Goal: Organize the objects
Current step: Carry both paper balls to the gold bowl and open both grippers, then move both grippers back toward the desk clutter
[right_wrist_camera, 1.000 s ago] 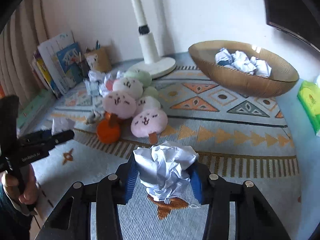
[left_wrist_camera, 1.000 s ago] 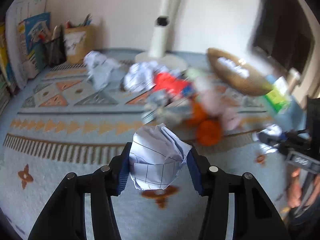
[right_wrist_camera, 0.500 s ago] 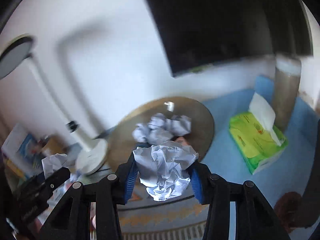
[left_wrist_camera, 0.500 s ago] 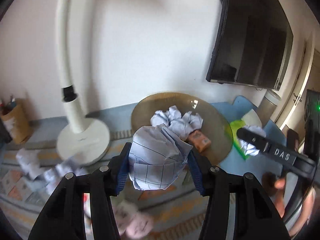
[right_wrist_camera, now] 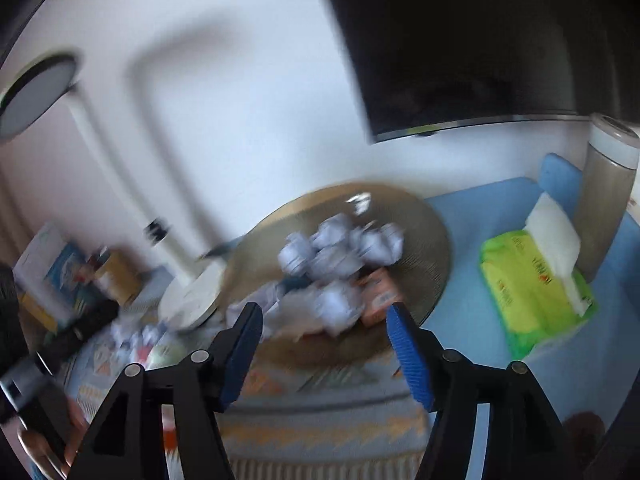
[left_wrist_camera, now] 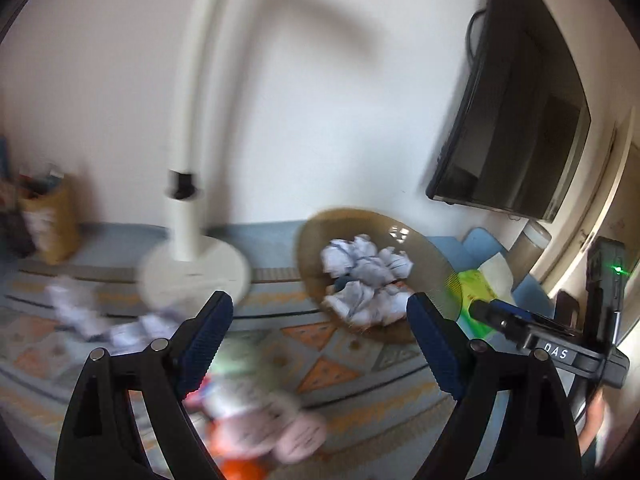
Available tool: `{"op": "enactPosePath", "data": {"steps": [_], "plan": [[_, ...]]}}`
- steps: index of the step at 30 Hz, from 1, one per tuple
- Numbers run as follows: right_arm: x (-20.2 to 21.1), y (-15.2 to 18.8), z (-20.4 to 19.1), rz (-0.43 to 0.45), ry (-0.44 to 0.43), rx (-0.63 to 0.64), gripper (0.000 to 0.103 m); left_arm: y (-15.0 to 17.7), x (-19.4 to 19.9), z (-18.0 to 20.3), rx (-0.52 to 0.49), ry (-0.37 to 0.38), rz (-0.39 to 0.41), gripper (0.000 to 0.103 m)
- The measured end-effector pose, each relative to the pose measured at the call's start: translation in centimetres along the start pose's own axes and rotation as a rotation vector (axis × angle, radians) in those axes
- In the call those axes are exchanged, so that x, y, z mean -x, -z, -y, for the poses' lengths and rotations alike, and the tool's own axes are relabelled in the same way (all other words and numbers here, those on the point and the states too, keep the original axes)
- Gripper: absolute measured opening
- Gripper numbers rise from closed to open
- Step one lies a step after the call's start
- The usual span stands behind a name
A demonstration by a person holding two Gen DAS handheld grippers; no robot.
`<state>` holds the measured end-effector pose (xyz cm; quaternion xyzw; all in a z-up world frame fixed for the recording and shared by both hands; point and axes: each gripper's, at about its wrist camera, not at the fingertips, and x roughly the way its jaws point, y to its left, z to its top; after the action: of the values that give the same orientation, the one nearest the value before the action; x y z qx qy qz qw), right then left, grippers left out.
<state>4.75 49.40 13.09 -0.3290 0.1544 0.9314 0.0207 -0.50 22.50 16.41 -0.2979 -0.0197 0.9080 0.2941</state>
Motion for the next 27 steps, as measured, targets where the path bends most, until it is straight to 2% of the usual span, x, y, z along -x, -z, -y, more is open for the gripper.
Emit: {"op": "enactPosePath", "data": {"steps": [2, 3, 4, 6, 9, 11, 13, 18, 20, 23, 27], "plan": [[1.0, 1.8, -1.8, -0.021, -0.053, 0.038, 0.067, 1.1, 3.7, -0.9, -0.040, -0.075, 0.035, 0.088], [1.1, 2.9, -2.7, -0.040, -0.094, 0.042, 0.067, 1.5, 4.9, -1.4, -0.050, -0.097, 0.046, 0.093], [0.9, 4.2, -3.6, -0.069, -0.142, 0.033, 0.067, 2.5, 6.8, -2.1, -0.056, -0.152, 0.058, 0.103], [0.1, 6.2, -4.6, -0.120, -0.188, 0.026, 0.067, 4.5, 9.0, -3.8, -0.041, -0.240, 0.079, 0.102], [-2.7, 9.6, -6.1, -0.191, -0.171, 0.036, 0.067, 7.3, 9.4, -7.1, 0.018, -0.300, 0.032, 0.102], [-4.3, 11.2, -6.4, -0.193, -0.139, 0.056, 0.067, 9.5, 8.1, -9.7, 0.055, -0.386, -0.012, 0.102], [-5.1, 12.3, -6.4, -0.180, -0.122, 0.061, 0.067, 11.6, 6.4, -12.0, 0.091, -0.430, -0.044, 0.102], [-5.5, 12.4, -6.0, -0.163, -0.105, 0.050, 0.070, 14.1, 3.7, -14.9, 0.171, -0.451, -0.038, 0.102], [-5.7, 12.4, -5.6, -0.176, -0.099, 0.025, 0.076, 14.0, 3.2, -14.8, 0.159, -0.459, -0.053, 0.102], [-5.8, 12.2, -5.0, -0.183, -0.108, -0.007, 0.078, 14.3, 3.4, -14.3, 0.137, -0.434, -0.050, 0.102], [-5.7, 12.2, -4.3, -0.176, -0.076, -0.059, 0.080, 14.5, 3.4, -14.7, 0.165, -0.413, -0.059, 0.102]]}}
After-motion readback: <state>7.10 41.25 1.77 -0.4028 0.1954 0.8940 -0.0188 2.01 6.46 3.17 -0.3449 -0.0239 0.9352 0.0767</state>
